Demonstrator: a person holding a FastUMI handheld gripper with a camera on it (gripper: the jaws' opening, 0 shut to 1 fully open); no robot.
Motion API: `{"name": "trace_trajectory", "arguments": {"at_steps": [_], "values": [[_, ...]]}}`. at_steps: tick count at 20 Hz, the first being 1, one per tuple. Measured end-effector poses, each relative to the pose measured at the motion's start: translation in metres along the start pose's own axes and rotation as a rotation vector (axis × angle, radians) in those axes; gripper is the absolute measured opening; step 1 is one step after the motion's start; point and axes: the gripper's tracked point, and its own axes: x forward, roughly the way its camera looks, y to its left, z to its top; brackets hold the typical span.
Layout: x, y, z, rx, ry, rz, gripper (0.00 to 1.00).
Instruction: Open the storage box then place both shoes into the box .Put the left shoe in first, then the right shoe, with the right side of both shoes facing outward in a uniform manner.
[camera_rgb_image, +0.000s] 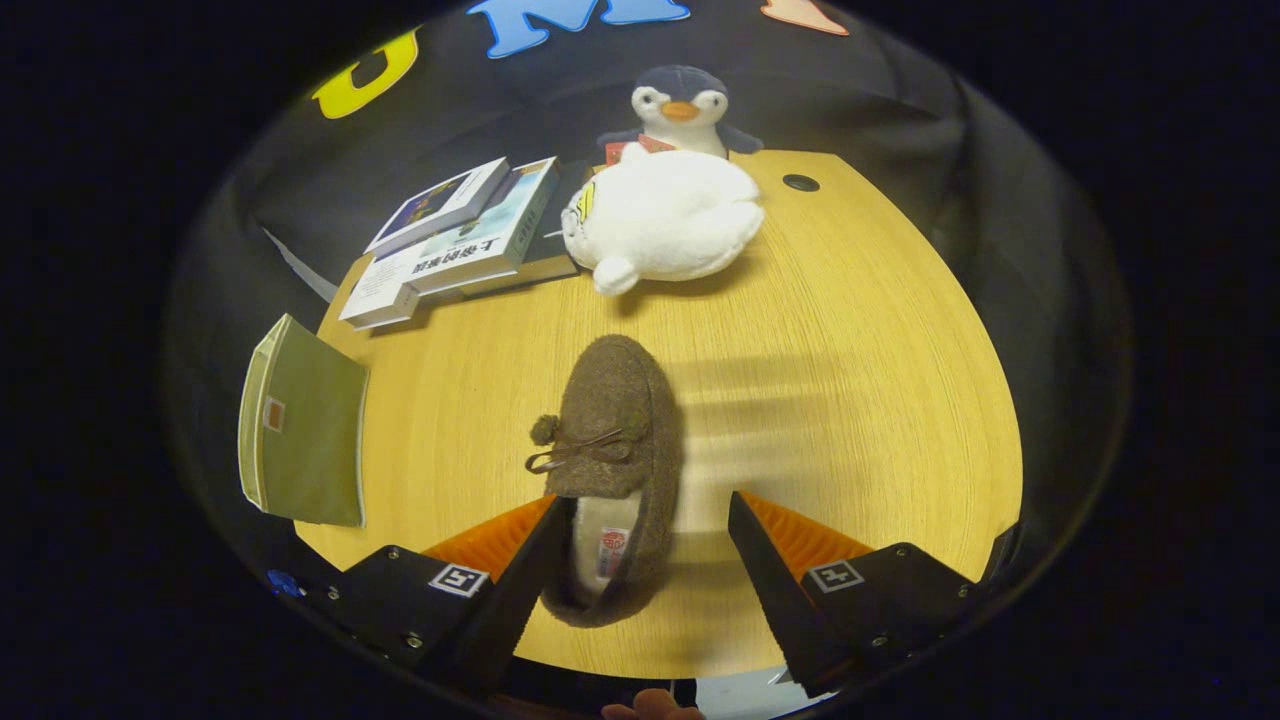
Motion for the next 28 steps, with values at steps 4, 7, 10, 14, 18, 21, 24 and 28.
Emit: {"name": "trace_trajectory", "arguments": {"at_steps": [4, 7, 10, 14, 18, 21, 24, 28], "values": [[0.027, -0.012, -0.002, 0.014, 0.032, -0.028, 1.0], [0.05, -0.018, -0.002, 0.02, 0.067, -0.038, 0.98], [0.059, -0.003, -0.002, 0.037, 0.085, 0.021, 0.66], [0.052, 0.0, 0.008, 0.006, 0.058, -0.025, 0.04], [0.04, 0.024, 0.017, -0.001, 0.062, 0.017, 0.0], [0.022, 0.054, 0.029, -0.046, 0.088, 0.037, 0.0], [0.006, 0.1, 0.045, -0.106, 0.093, 0.079, 0.0], [-0.01, 0.172, 0.061, -0.203, 0.086, 0.148, 0.0]]}}
